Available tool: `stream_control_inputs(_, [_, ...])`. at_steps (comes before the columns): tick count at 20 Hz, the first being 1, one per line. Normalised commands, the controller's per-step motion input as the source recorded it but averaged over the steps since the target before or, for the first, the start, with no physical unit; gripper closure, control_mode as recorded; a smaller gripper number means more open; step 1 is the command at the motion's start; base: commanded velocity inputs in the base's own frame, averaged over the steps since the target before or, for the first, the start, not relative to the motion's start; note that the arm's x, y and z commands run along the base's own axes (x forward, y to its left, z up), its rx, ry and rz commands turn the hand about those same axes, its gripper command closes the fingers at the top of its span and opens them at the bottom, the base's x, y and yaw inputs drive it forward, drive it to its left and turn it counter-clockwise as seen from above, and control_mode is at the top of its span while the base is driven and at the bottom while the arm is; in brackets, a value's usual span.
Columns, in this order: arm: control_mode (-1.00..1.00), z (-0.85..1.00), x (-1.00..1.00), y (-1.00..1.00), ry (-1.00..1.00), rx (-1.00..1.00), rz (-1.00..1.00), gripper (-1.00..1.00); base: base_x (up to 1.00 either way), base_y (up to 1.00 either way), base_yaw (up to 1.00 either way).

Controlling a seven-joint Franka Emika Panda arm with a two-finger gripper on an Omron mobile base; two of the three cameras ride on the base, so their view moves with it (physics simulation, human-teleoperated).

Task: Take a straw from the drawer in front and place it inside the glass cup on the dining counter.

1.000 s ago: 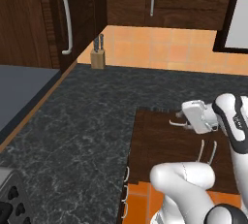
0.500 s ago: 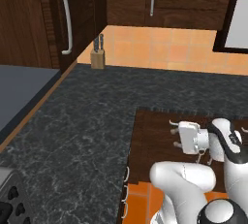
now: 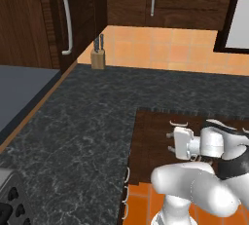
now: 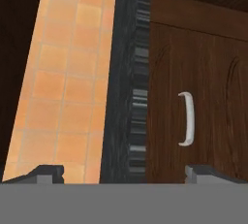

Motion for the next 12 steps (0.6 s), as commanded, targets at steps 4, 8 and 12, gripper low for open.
stream_control_inputs(4, [-1.00, -0.52, 0.56, 0.01, 0.00, 0.00, 0.08, -1.00, 0.00, 0.00, 0.00])
stream_control_inputs(8, [-1.00, -0.39, 0.51, 0.17, 0.00, 0.00, 0.15, -1.00, 0.00, 0.00, 0.00])
stream_control_inputs(12, [-1.00, -0.48, 0.25, 0.30, 0.03, 0.00, 0.17, -1.00, 0.00, 0.00, 0.00])
